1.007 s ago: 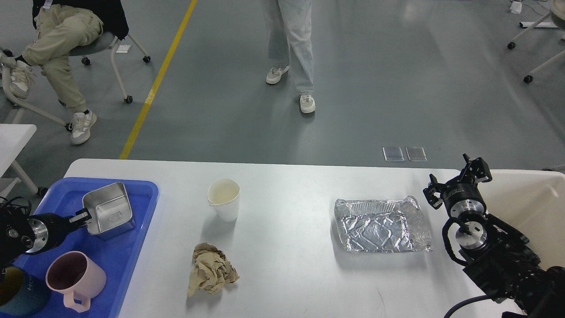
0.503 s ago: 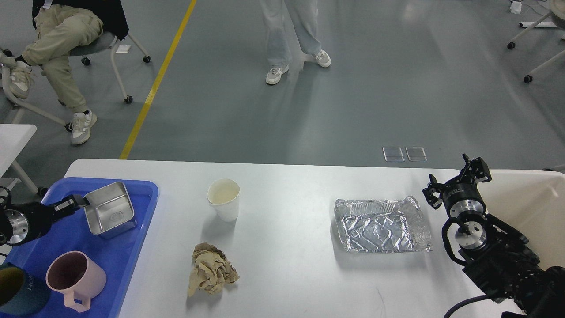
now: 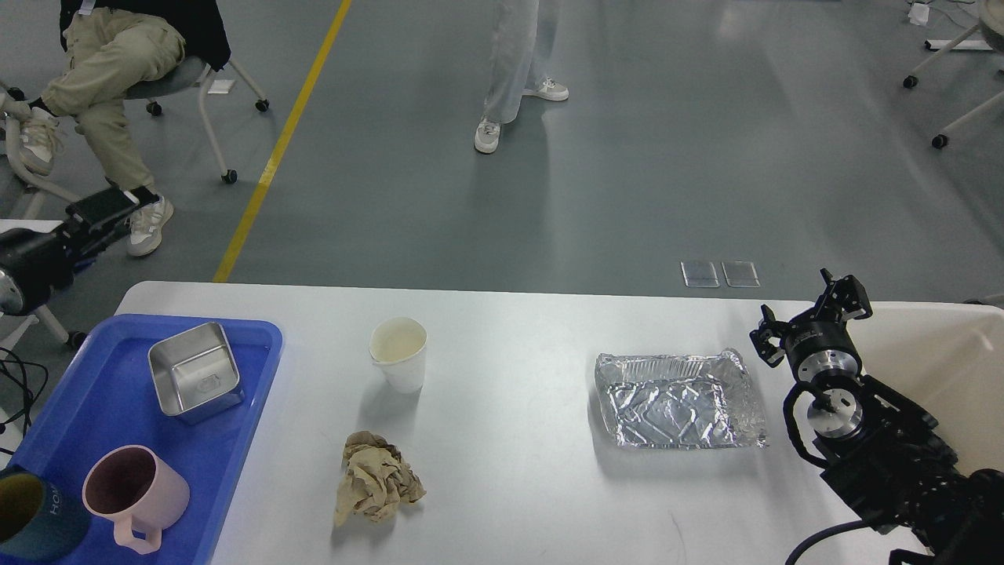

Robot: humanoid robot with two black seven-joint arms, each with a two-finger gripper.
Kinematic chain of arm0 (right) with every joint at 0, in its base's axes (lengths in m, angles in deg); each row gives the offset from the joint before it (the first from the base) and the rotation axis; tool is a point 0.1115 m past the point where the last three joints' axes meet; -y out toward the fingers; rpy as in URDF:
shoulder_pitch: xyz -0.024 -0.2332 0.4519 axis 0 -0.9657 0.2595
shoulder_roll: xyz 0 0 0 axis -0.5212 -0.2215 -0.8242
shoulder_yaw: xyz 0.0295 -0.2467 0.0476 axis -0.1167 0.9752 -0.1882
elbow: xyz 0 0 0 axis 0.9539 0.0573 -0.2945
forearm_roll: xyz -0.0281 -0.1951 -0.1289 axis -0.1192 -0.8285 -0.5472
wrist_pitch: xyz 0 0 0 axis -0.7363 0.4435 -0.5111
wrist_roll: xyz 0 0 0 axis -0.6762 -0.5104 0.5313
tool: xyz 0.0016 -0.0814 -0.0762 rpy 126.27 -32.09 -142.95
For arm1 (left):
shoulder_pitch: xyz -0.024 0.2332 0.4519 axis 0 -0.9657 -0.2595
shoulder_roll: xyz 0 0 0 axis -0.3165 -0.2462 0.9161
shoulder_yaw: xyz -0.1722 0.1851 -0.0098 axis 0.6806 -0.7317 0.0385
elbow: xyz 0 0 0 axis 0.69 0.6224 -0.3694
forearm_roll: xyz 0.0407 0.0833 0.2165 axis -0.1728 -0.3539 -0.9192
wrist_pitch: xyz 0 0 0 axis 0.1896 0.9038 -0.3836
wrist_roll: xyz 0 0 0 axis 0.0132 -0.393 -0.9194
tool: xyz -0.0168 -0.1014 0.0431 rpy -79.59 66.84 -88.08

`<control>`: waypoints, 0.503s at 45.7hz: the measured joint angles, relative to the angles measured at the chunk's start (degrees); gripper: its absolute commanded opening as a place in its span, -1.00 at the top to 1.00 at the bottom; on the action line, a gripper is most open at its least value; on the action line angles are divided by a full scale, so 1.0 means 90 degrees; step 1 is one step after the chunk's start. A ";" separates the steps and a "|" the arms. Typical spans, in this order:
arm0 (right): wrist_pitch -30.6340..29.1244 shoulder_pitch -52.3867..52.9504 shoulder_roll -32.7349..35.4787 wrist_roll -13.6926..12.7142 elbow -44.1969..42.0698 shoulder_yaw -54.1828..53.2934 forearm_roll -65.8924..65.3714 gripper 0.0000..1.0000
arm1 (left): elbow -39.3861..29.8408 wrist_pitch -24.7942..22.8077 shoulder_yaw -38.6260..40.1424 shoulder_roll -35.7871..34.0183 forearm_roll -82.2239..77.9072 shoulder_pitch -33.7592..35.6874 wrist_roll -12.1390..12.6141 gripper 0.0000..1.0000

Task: Tidy desktop
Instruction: 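Release the steel tray in the bin and raise the left gripper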

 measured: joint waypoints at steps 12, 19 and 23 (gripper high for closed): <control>0.0001 -0.0036 0.0013 0.0000 0.0000 0.0000 0.0000 -1.00 | -0.0085 -0.0348 0.0419 0.0065 0.0302 0.0699 0.0086 -0.79; 0.0001 -0.0036 0.0018 0.0000 0.0000 0.0000 0.0000 -1.00 | -0.0027 -0.0390 0.0593 0.0072 0.1163 0.0749 0.0049 -0.92; 0.0008 -0.0005 0.0018 0.0000 0.0000 -0.0001 0.0000 -1.00 | 0.0002 -0.0520 0.0721 0.0235 0.1829 0.0712 0.0017 -0.92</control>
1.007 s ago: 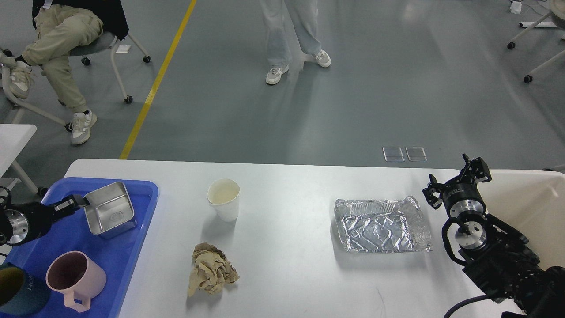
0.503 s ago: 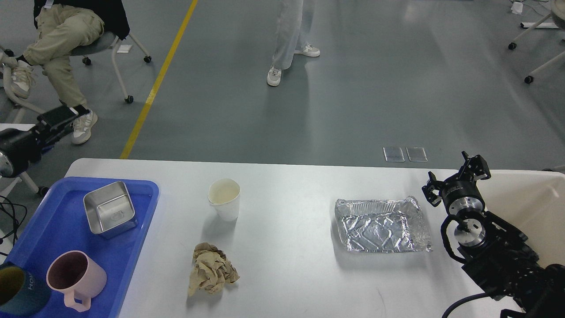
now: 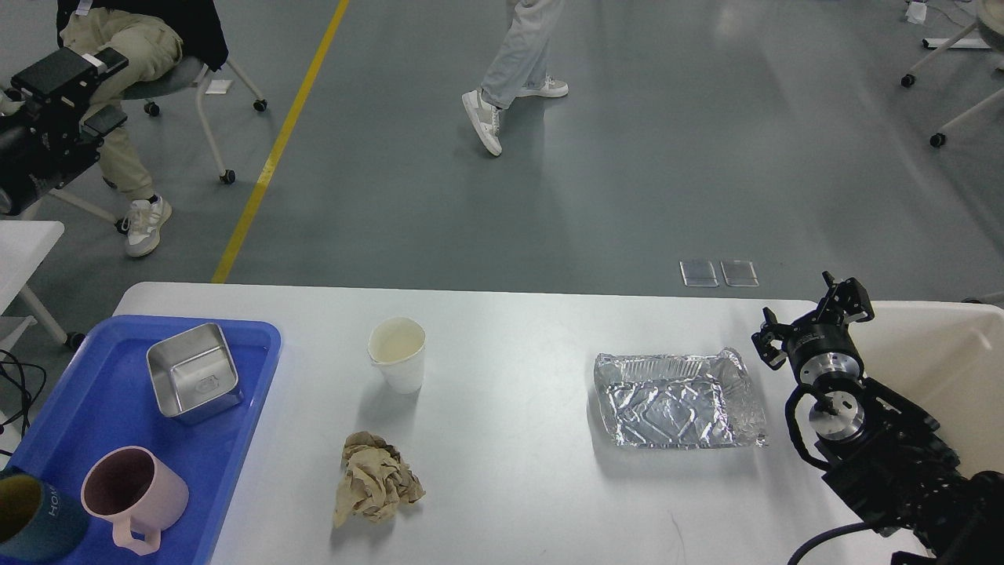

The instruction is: Tidy desktop

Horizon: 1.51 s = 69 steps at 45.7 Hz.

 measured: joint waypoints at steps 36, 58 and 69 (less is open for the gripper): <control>-0.0391 0.0148 0.0560 0.0026 0.0029 -0.0066 0.0000 -1.00 | 0.0909 -0.1445 0.2418 0.2339 0.3050 -0.1795 -0.0202 -0.93; -0.0388 0.0224 0.0643 0.0028 0.0023 -0.0028 -0.0001 -1.00 | 0.1181 -0.1398 0.2578 0.3026 0.3094 -0.1800 -0.0019 -0.94; -0.0419 0.0222 0.0857 0.0079 0.0036 -0.0009 -0.0112 -1.00 | 0.1394 -0.1478 0.3142 0.3549 0.3922 -0.1806 0.1102 -0.94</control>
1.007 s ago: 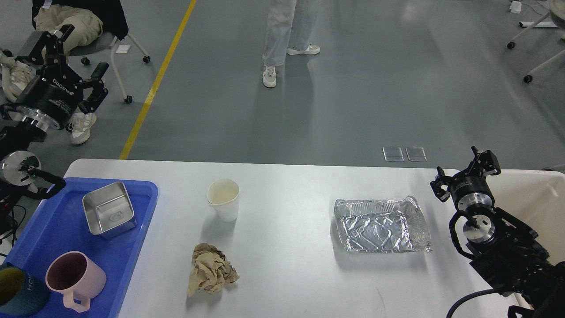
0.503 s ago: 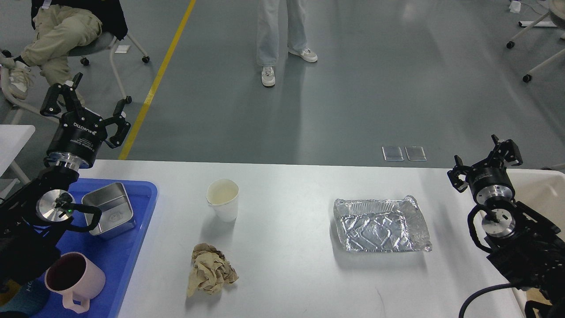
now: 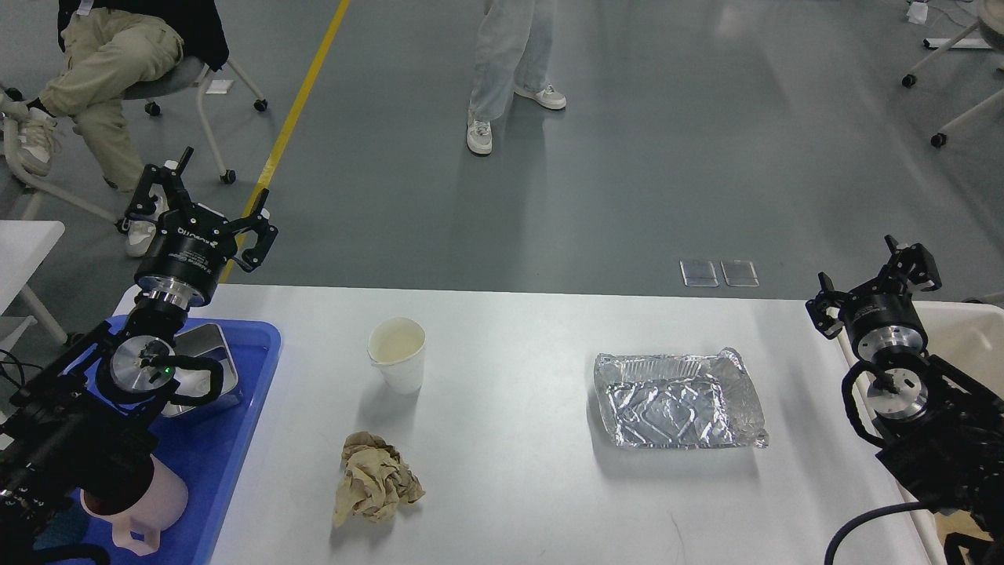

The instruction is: Tidy desktop

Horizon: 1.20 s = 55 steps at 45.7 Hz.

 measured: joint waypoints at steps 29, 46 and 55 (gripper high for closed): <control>-0.1895 -0.0412 0.1473 0.0711 0.2273 0.0489 -0.2490 -1.00 | 0.0027 -0.0211 0.0669 0.0280 0.0174 -0.0058 0.0700 -0.94; -0.1844 -0.0635 0.3724 0.1126 0.4723 0.0753 -0.5655 -1.00 | 0.0001 -0.0212 0.0658 0.0266 0.0158 -0.0048 0.0690 -0.94; -0.1785 -0.0534 0.5069 0.1130 0.5857 0.0993 -0.6748 -1.00 | -0.0008 -0.0212 0.0617 0.0300 0.0144 -0.0053 0.0673 -0.94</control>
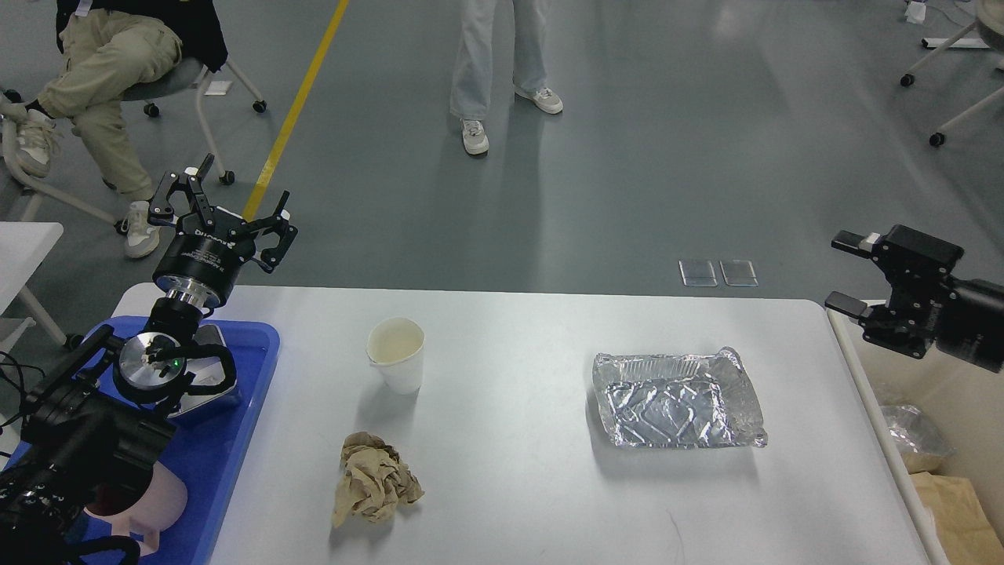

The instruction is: Tidy desktop

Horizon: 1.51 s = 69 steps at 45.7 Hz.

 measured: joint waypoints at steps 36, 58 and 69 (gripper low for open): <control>0.0771 0.0207 0.2309 -0.0143 0.1951 0.0277 -0.3485 -1.00 | -0.0002 0.0019 -0.0048 0.0076 -0.0019 0.0006 -0.0012 -0.94; 0.1072 0.0262 0.1393 -0.0024 0.1816 0.0387 -0.3556 -1.00 | -0.0002 0.0023 -0.0057 0.0086 -0.0043 -0.0006 -0.0012 -0.94; 0.1250 0.0261 0.0586 -0.0213 0.1296 0.0885 -0.4116 -1.00 | -0.0002 0.0058 -0.0063 0.0103 -0.0058 -0.0003 -0.0004 -0.94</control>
